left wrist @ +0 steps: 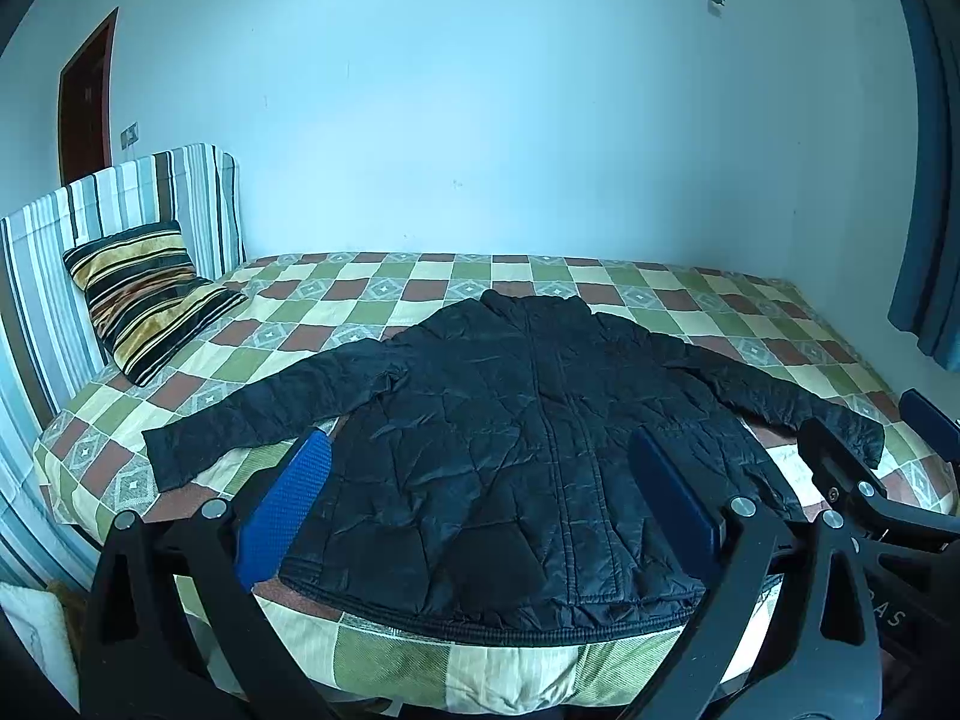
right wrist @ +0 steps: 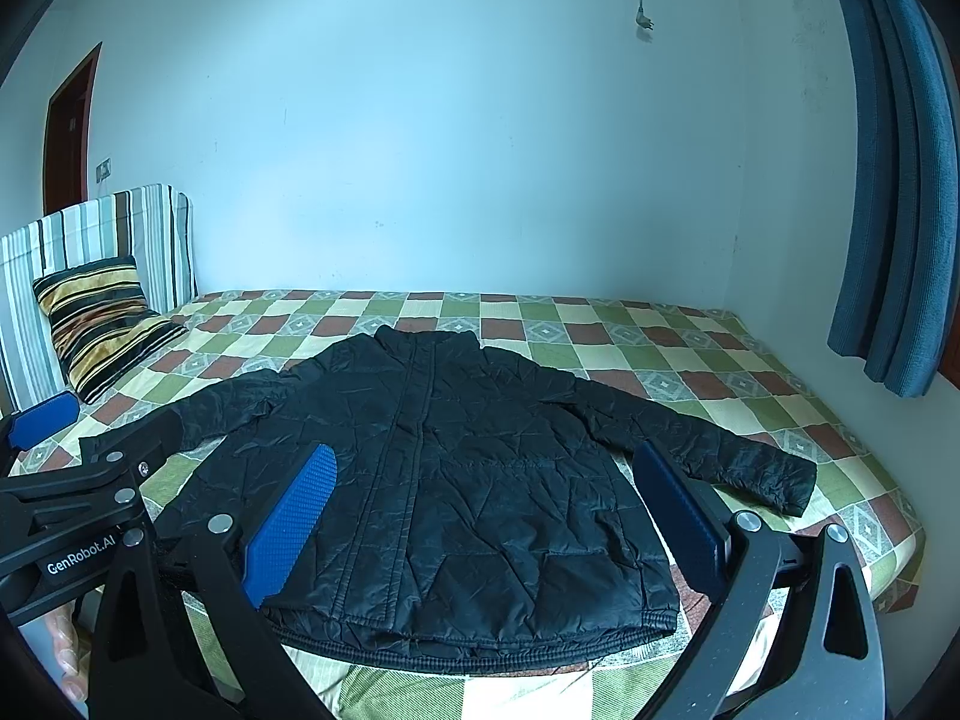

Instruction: Fold large clothes

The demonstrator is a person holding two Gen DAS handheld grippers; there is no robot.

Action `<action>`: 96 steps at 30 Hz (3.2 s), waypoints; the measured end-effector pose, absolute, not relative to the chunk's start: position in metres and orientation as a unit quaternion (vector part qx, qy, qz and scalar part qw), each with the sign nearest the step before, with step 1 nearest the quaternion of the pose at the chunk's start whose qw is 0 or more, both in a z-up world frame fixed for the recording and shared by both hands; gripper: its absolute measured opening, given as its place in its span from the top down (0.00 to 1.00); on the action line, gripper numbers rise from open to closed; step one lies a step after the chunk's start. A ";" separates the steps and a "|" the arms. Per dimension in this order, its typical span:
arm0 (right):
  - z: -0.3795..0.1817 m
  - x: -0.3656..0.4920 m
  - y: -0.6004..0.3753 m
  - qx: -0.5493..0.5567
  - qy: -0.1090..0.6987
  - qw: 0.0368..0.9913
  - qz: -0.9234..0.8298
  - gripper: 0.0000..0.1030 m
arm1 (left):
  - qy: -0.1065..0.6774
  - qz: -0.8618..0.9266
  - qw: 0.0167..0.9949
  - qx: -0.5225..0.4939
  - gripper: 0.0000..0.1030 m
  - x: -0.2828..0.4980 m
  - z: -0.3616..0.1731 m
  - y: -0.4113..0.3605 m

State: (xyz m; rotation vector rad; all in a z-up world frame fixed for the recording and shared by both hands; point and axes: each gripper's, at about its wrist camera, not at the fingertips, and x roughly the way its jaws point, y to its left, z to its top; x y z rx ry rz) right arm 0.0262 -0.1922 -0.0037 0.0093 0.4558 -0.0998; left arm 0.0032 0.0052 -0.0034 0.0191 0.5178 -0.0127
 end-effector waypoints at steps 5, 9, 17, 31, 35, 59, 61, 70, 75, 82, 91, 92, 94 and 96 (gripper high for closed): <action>-0.004 0.026 -0.192 0.005 0.226 0.973 -0.050 0.05 | 0.255 -0.006 0.967 0.010 0.04 0.003 -0.004 0.006; -0.003 0.027 -0.192 0.004 0.226 0.973 -0.049 0.05 | 0.255 -0.006 0.967 0.010 0.04 0.003 -0.004 0.006; -0.005 0.027 -0.190 0.005 0.227 0.973 -0.050 0.05 | 0.255 -0.006 0.967 0.009 0.04 0.002 -0.004 0.006; -0.008 0.028 -0.190 0.005 0.227 0.973 -0.048 0.05 | 0.257 -0.006 0.966 0.010 0.04 0.002 -0.005 0.008; -0.013 0.033 -0.192 0.006 0.232 0.971 -0.047 0.05 | 0.262 -0.007 0.965 0.013 0.04 0.006 -0.009 0.010; -0.124 0.139 -0.386 0.121 0.346 0.901 -0.233 0.05 | 0.395 0.061 0.916 -0.011 0.04 0.150 -0.122 0.067; -0.139 0.144 -0.429 0.147 0.352 0.883 -0.275 0.11 | 0.401 0.073 0.913 -0.015 0.04 0.160 -0.126 0.076; -0.185 0.145 -0.534 0.303 0.350 0.810 -0.360 0.33 | 0.419 0.126 0.898 -0.032 0.04 0.192 -0.144 0.108; -0.205 0.159 -0.562 0.350 0.343 0.780 -0.388 0.28 | 0.428 0.142 0.892 -0.023 0.04 0.205 -0.151 0.110; -0.221 0.176 -0.586 0.377 0.335 0.759 -0.411 0.23 | 0.439 0.151 0.886 -0.008 0.04 0.219 -0.161 0.106; -0.212 0.155 -0.605 0.361 0.317 0.759 -0.439 0.23 | 0.436 0.162 0.885 0.005 0.04 0.222 -0.166 0.110; -0.215 0.156 -0.611 0.369 0.318 0.760 -0.430 0.23 | 0.438 0.162 0.884 0.004 0.04 0.222 -0.166 0.111; -0.225 0.160 -0.620 0.375 0.335 0.757 -0.417 0.23 | 0.440 0.163 0.883 -0.002 0.04 0.222 -0.166 0.114; -0.232 0.165 -0.622 0.366 0.340 0.760 -0.417 0.23 | 0.439 0.163 0.883 -0.004 0.04 0.220 -0.166 0.116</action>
